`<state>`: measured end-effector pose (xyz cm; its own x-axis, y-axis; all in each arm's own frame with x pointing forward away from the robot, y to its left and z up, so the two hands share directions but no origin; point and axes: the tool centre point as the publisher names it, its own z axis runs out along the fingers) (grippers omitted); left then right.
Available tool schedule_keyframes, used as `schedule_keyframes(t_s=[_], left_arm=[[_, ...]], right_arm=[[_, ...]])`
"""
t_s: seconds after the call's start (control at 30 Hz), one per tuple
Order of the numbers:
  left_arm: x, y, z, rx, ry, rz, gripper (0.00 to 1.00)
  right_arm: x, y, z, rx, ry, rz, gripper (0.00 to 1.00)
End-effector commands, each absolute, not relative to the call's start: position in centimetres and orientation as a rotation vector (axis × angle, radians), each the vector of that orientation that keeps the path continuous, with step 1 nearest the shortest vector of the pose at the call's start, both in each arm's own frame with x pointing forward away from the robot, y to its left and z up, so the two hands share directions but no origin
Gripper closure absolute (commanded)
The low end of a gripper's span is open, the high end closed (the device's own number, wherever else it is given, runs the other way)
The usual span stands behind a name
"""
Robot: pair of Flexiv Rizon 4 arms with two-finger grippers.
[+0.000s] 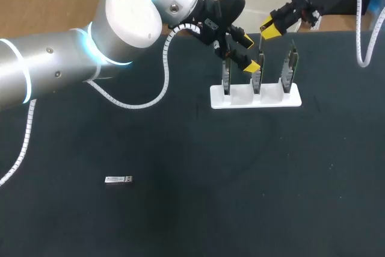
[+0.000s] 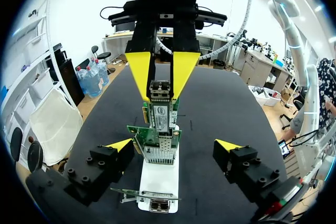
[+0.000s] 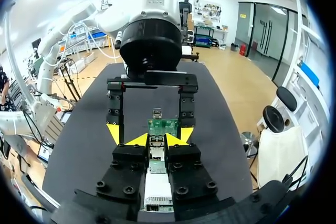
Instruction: Pick up the optical module with the left hand, and insert it into the network port with the right hand.
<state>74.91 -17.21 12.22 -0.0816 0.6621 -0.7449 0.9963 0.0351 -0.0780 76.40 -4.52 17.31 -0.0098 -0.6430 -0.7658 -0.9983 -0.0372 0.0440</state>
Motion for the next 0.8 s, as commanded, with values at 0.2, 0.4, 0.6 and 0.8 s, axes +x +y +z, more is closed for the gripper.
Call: schedule_keyframes(t_s=[0.2,0.4,0.6,0.8], left_arm=[[74.98,-17.3,12.27,1.677,1.802,-0.833,0.0],[74.98,-17.3,12.27,1.677,1.802,-0.833,0.0],[74.98,-17.3,12.27,1.677,1.802,-0.833,0.0],[74.98,-17.3,12.27,1.677,1.802,-0.833,0.0]], right_arm=[[76.22,-4.46,17.23,-1.735,1.703,0.853,1.0],[76.27,-4.42,17.07,-1.733,1.706,0.859,1.0],[76.17,-4.48,16.74,-1.735,1.715,0.863,1.0],[76.09,-4.53,16.54,-1.735,1.723,0.865,1.0]])
